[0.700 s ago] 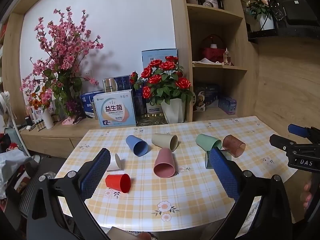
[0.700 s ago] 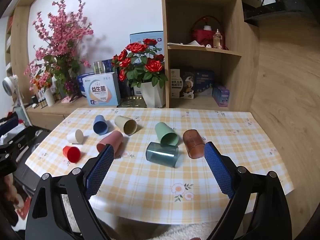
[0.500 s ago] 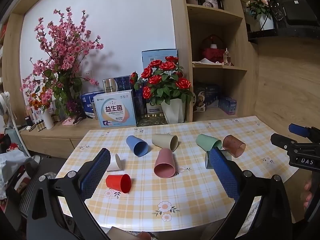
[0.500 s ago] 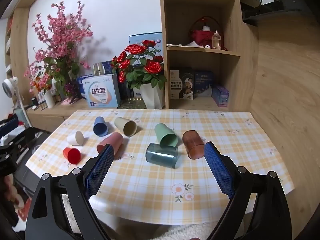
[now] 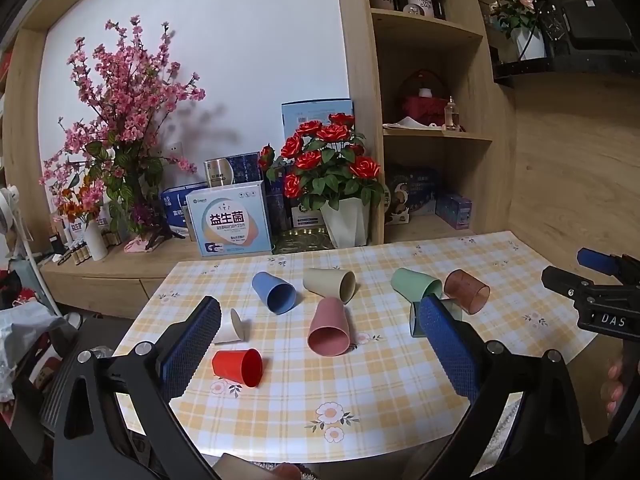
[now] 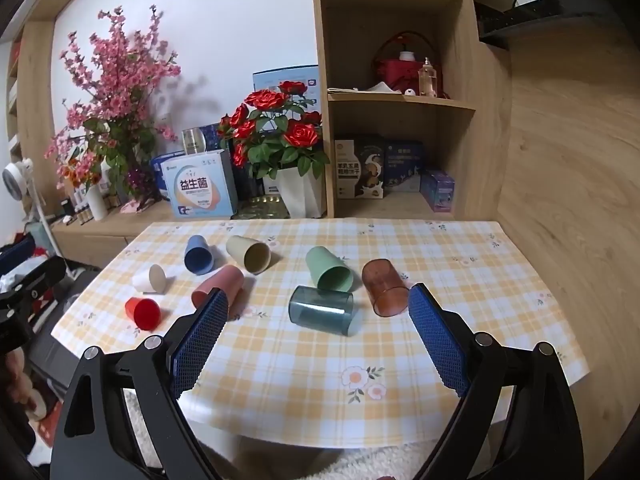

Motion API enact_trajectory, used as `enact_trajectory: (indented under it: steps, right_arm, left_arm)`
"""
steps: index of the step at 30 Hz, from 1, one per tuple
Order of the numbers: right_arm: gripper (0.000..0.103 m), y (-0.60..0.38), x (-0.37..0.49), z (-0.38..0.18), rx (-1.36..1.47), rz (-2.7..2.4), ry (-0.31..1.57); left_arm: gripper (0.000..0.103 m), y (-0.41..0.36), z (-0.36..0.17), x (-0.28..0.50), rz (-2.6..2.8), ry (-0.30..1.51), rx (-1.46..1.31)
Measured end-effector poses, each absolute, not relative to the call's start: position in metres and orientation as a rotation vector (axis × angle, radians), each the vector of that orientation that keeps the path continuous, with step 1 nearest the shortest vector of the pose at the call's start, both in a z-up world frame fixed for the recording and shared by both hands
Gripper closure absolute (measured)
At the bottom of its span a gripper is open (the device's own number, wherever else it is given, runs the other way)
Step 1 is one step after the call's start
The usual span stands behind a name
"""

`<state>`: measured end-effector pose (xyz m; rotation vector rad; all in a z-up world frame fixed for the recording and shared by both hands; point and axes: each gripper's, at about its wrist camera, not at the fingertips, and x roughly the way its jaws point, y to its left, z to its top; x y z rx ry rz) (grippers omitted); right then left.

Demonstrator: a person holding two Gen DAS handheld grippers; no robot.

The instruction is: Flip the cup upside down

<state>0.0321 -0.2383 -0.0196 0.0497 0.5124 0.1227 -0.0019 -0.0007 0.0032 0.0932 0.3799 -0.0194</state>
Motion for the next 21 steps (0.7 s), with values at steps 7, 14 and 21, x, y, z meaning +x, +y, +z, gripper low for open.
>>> enact_trajectory:
  steps: [7,14,21]
  right_arm:
    - [0.015,-0.2369,0.0294,-0.024,0.058,0.121,0.51]
    - [0.015,-0.2372,0.0291,-0.024,0.06,0.12,0.513]
    - [0.015,-0.2382,0.0298,-0.0261,0.064,0.117,0.514]
  left_arm:
    - [0.006,0.0,0.0019,-0.0016,-0.021,0.382,0.095]
    - [0.006,-0.001,0.0008,-0.0016,-0.018,0.384,0.093]
    - [0.006,-0.0008,0.0,-0.0014,-0.019,0.389,0.094]
